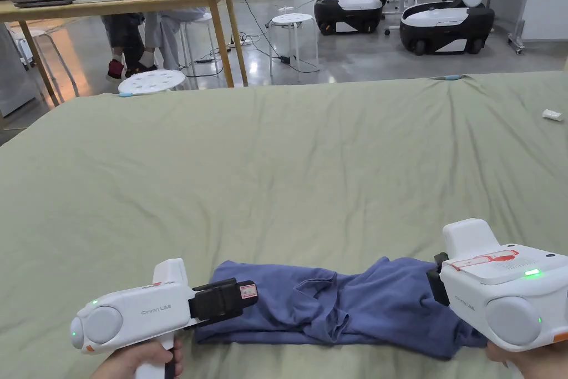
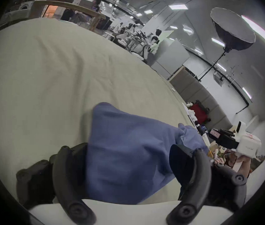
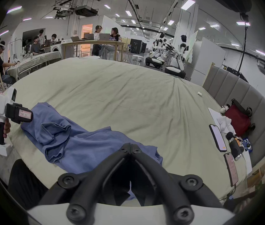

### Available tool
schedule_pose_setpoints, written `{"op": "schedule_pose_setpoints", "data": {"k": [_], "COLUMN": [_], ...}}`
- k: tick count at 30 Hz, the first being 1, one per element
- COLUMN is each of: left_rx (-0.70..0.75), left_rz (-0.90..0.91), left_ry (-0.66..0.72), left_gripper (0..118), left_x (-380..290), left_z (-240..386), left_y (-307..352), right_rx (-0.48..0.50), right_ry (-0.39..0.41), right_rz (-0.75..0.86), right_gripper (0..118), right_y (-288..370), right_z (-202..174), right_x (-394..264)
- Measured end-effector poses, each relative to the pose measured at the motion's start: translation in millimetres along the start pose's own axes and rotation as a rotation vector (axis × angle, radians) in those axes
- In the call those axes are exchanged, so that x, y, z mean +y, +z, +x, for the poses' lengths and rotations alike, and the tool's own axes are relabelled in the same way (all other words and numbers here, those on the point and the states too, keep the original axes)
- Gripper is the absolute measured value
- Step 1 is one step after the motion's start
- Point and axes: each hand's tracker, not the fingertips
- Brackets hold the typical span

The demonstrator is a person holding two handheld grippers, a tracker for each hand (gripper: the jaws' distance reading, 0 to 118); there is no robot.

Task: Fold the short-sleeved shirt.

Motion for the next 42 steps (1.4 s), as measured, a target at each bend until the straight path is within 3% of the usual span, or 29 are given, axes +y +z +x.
{"op": "schedule_pose_setpoints", "data": {"k": [2, 3, 5, 15, 25, 33, 42], "left_rx": [-0.005, -0.005, -0.004, 0.014, 0.185, 0.077, 0.012], "left_rz": [0.005, 0.006, 0.021, 0.064, 0.141, 0.183, 0.095], "left_ry": [-0.007, -0.007, 0.006, -0.02, 0.035, -0.028, -0.111], "left_gripper": [90, 77, 21, 17, 17, 18, 18], "left_x": [-0.3, 0.1, 1.2, 8.7, 25.9, 34.3, 18.4], "left_z": [2.7, 2.5, -0.1, -7.3, -57.2, 10.7, 104.3], "left_y": [-5.5, -7.2, -7.1, 16.7, 88.9, 79.5, 6.7], "right_rx": [-0.001, -0.001, -0.002, -0.003, -0.008, 0.014, -0.003], "right_ry": [0.001, 0.0, 0.0, 0.003, -0.007, -0.006, -0.027], "right_rz": [-0.002, -0.001, -0.004, -0.014, -0.006, -0.003, 0.003], "right_gripper": [0, 0, 0, 0, 0, 0, 0], "right_y": [0.1, 0.3, 0.2, -1.5, -2.9, -3.5, 4.3], "right_z": [0.2, 0.5, 0.5, 2.0, 4.0, -1.3, 14.0], "right_x": [-0.4, -0.5, -1.0, -2.6, -1.1, -2.0, -9.3]}}
